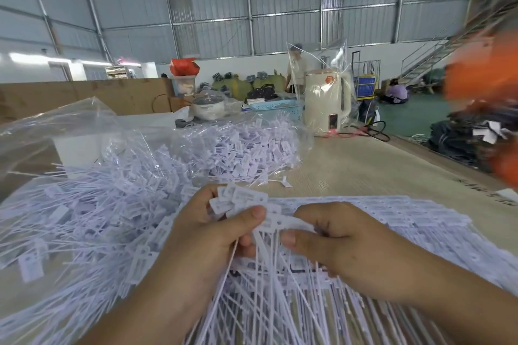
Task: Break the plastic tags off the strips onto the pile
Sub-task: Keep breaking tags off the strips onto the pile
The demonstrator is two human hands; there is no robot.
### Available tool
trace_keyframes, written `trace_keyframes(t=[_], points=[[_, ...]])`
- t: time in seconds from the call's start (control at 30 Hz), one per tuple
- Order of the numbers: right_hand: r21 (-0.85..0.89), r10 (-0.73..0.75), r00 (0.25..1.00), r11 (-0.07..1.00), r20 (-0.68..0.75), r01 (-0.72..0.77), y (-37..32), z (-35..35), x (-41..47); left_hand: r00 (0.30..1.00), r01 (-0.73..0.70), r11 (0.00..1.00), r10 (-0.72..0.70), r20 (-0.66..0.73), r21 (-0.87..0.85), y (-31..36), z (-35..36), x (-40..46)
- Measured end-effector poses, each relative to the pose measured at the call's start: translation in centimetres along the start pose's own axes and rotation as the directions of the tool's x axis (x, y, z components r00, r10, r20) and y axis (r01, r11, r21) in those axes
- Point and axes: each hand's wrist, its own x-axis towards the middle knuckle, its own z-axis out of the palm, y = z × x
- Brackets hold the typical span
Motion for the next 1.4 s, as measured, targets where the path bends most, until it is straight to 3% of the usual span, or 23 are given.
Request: trace_keyframes(t=[0.2, 0.4, 0.53, 0.63, 0.7, 0.77, 0.87, 1.0, 1.2, 1.3, 1.4], points=[[0.173, -0.029, 0.994, 0.984, -0.108, 0.047, -0.7, 0.7, 0.1, 0.998, 0.06, 0.992, -0.059, 0.009, -0.111, -0.3, 0.6, -0.2], [0.158, -0.09, 0.942, 0.976, -0.322, 0.147, -1.1, 2.2, -0.2, 0.985, 0.167, 0.947, -0.169, 0.017, -0.274, -1.0, 1.4, -0.1], [0.162, -0.075, 0.858, 0.97, -0.509, 0.181, -1.6, 1.7, -0.4, 0.96, 0.262, 0.883, -0.278, 0.016, -0.389, -0.4, -0.2, 0.6], [0.125, -0.083, 0.795, 0.973, -0.6, 0.196, -1.3, 0.0, -0.4, 0.966, 0.208, 0.892, -0.251, -0.058, -0.401, 0.4, -2.1, 1.8], [0.127, -0.103, 0.839, 0.972, -0.534, 0.2, -0.9, 0.1, -0.2, 0.983, 0.165, 0.935, -0.183, -0.029, -0.313, 0.6, -2.2, 1.9], [0.185, -0.106, 0.905, 0.963, -0.413, 0.197, -0.4, 0.8, -0.1, 0.99, 0.125, 0.984, -0.115, 0.085, -0.127, 0.2, -1.5, 1.1], [0.287, -0.101, 0.952, 0.939, -0.289, 0.187, 0.2, 1.6, -0.1, 0.974, 0.084, 0.993, -0.1, 0.202, 0.085, -0.3, -0.3, -0.2], [0.315, -0.034, 0.948, 0.939, -0.316, 0.139, 0.6, 1.7, 0.3, 0.967, 0.09, 0.991, -0.11, 0.231, 0.094, -0.3, 0.7, -0.8], [0.276, 0.015, 0.966, 0.959, -0.257, 0.059, 0.7, 2.1, 0.6, 0.966, -0.013, 0.964, -0.057, 0.254, 0.267, -0.4, 0.7, -1.1], [0.379, 0.118, 0.966, 0.925, -0.23, -0.023, 0.8, 2.3, 0.8, 0.962, -0.174, 0.895, 0.064, 0.266, 0.411, -0.6, 0.4, -1.1], [0.349, 0.163, 0.956, 0.934, -0.242, -0.071, 1.2, 2.5, 1.0, 0.942, -0.33, 0.687, 0.198, 0.27, 0.647, -0.8, 0.1, -1.1]])
